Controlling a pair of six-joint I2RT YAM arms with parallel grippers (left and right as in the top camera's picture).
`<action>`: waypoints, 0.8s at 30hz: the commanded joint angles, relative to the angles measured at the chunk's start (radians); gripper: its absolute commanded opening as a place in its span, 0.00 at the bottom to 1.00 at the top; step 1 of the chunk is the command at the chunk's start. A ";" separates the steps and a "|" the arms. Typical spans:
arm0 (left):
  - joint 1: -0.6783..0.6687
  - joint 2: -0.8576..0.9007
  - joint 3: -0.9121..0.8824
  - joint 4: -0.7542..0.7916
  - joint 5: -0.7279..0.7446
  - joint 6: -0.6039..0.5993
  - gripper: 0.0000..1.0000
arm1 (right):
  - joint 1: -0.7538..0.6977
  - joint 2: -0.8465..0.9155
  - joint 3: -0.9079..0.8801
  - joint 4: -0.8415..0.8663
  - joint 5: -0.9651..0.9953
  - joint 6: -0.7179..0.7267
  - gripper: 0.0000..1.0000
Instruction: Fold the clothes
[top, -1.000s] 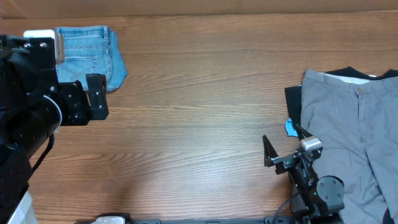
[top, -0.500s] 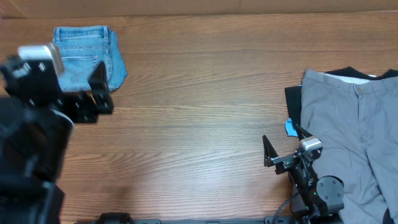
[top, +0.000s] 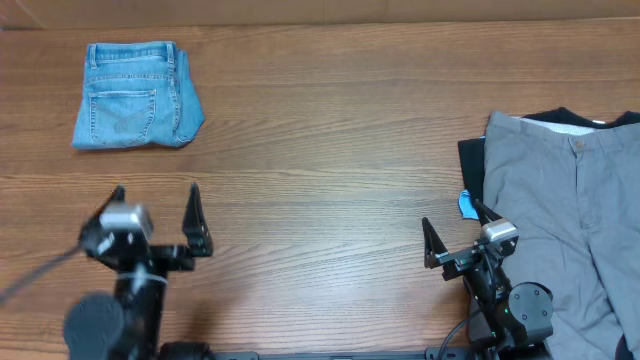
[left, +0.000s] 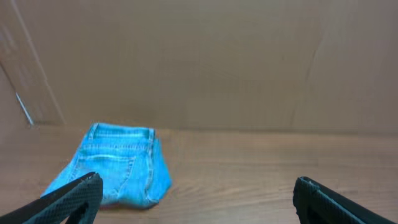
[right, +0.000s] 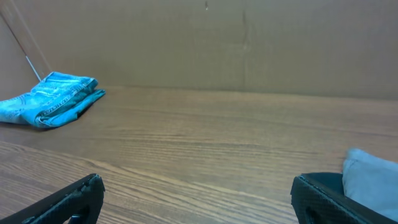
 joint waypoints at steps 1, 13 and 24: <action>-0.006 -0.144 -0.173 0.066 -0.018 -0.022 1.00 | -0.003 -0.012 -0.004 0.006 -0.007 0.004 1.00; -0.006 -0.307 -0.600 0.382 -0.017 -0.134 1.00 | -0.003 -0.012 -0.004 0.006 -0.007 0.004 1.00; -0.006 -0.304 -0.669 0.345 -0.017 -0.133 1.00 | -0.003 -0.012 -0.004 0.006 -0.007 0.004 1.00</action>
